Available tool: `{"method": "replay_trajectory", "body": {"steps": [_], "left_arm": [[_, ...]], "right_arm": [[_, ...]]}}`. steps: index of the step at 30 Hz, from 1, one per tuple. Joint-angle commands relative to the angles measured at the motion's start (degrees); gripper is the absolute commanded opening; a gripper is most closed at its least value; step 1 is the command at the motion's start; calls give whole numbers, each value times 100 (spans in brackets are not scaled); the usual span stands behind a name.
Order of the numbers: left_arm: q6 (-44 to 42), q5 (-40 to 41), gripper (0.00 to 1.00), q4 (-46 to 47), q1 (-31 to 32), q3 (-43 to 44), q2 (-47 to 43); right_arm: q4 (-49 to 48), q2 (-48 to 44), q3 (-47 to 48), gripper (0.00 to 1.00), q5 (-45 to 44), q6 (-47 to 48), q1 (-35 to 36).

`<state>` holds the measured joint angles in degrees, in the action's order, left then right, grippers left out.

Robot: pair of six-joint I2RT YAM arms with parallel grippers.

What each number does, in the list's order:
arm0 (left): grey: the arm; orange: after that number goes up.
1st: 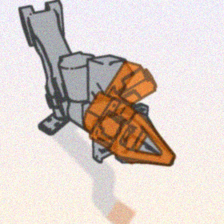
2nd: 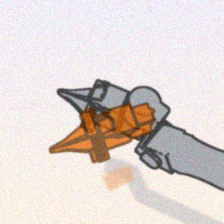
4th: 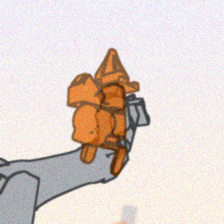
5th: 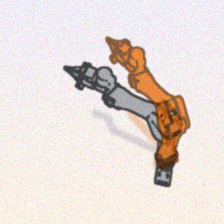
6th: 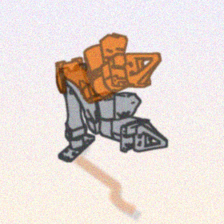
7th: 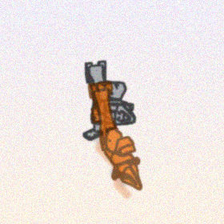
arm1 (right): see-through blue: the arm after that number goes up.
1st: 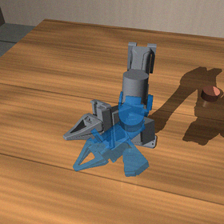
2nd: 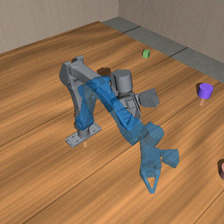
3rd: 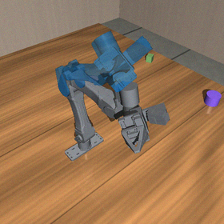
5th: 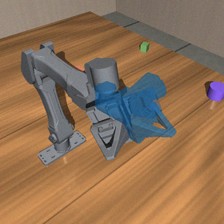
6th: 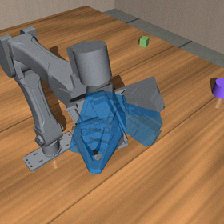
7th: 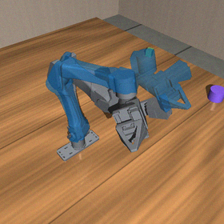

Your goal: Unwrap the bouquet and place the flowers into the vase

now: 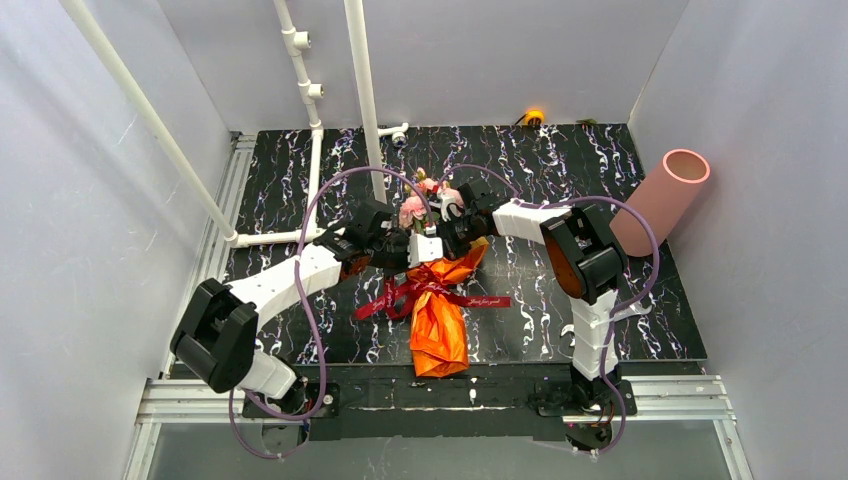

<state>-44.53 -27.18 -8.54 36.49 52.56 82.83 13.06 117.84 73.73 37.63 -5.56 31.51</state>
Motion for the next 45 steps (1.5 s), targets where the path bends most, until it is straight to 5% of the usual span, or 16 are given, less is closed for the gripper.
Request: {"method": "replay_trajectory", "body": {"steps": [1, 24, 33, 41, 45], "left_arm": [[-488, -632, 0, 55, 21, -118, -278], [-614, -695, 4, -215, 79, 344, 1014], [-456, -681, 27, -90, 82, 456, 1264], [-242, -567, 29, 102, 103, 632, 1645], [1, -372, 19, 192, 103, 702, 1776]], "right_arm": [[574, 580, -213, 1, -1495, 539, -67], [545, 574, -255, 1, -1494, 496, -68], [557, 617, -200, 1, -1493, 485, -73], [524, 621, -271, 1, -1482, 437, -66], [513, 636, -264, 1, -1501, 420, -66]]}}
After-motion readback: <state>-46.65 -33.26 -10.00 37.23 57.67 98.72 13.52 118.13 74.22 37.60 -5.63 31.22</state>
